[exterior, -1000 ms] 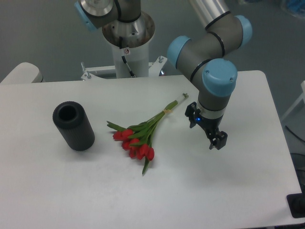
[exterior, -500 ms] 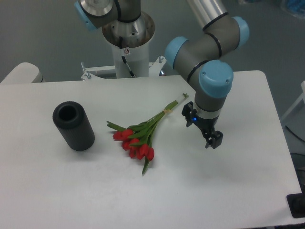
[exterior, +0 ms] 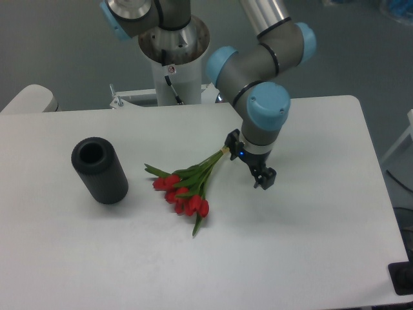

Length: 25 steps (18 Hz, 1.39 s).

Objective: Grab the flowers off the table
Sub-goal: 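Move the gripper toward the tulip stems and lower over them, then close the gripper around the green tulip stems, then lift the red tulip bunch off the table and carry it away from the vase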

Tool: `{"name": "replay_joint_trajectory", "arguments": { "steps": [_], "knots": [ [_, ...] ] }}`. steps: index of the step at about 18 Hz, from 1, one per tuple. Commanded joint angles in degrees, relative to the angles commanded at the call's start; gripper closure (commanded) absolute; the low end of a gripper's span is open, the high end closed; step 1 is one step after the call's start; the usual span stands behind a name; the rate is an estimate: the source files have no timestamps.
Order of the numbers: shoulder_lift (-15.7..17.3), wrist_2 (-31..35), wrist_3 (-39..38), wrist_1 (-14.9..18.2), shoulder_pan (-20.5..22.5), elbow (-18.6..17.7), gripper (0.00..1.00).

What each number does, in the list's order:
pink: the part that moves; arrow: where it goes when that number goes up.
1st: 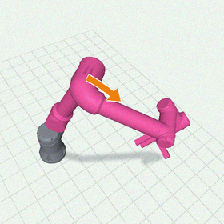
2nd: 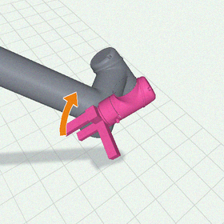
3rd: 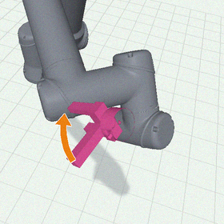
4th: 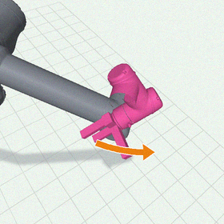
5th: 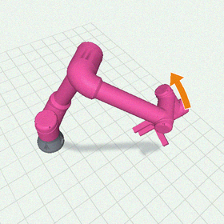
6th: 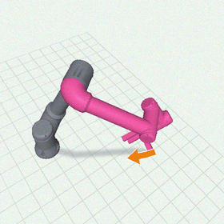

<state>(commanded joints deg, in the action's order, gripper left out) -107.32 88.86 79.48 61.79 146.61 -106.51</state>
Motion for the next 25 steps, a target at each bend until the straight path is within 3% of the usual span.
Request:
{"name": "replay_joint_trajectory", "arguments": {
  "steps": [4, 8, 17, 18, 20, 23, 25],
  "knots": [
    [1.23, 0.09, -4.06, -0.52, -2.02, -2.99, 0.0],
    [0.53, 0.09, -8.19, -5.52, -5.88, -5.63, 0.0],
    [-0.96, 0.26, -9.51, -8.78, -6.25, -7.74, 0.04],
    [-1.14, 0.52, -9.51, -9.31, -6.25, -8.0, 0.08],
    [-1.23, 1.31, -10.47, -9.67, -6.33, -8.18, 0.26],
    [-1.49, 2.11, -13.03, -9.84, -6.42, -8.09, 0.62],
    [-1.41, 2.2, -13.12, -9.93, -6.42, -8.01, 0.8]
  ]
}}
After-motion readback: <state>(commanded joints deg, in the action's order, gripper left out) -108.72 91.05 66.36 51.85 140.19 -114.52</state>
